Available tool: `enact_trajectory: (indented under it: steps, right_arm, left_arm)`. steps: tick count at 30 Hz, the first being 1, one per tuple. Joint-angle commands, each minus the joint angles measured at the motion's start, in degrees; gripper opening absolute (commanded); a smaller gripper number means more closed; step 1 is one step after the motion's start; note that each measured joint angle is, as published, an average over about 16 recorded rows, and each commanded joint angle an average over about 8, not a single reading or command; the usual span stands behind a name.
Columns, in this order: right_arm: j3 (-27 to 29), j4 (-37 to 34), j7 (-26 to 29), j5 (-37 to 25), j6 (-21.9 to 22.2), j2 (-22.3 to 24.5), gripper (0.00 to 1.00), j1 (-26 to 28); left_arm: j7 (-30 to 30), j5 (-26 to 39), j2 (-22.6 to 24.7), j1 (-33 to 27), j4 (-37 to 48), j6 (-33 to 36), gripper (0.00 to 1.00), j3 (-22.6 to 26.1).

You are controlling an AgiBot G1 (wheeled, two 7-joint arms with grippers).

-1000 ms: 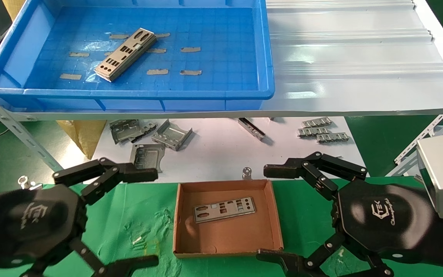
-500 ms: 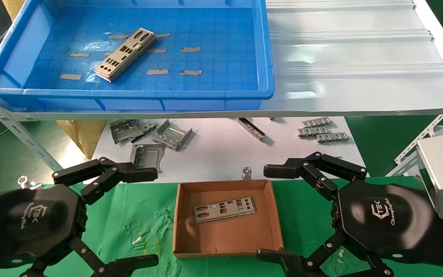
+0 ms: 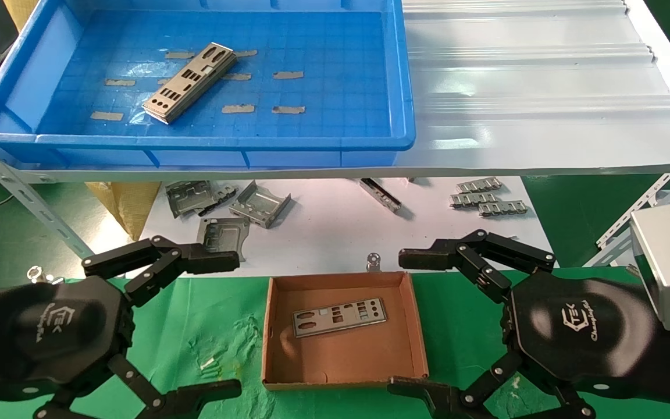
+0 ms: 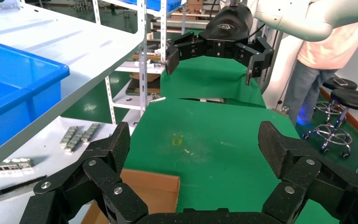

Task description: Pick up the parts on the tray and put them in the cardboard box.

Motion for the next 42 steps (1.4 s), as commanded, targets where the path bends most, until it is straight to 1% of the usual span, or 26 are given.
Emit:
enact_trajectory:
  steps: [1, 42]
  right_arm:
    - [0.0, 0.0, 0.0, 0.0, 0.0, 0.0, 1.00, 0.0]
    - [0.0, 0.0, 0.0, 0.0, 0.0, 0.0, 1.00, 0.0]
  left_arm:
    - [0.0, 0.0, 0.0, 0.0, 0.1, 0.0, 1.00, 0.0]
    - [0.1, 0.1, 0.2, -0.2, 0.3, -0.1, 1.00, 0.1]
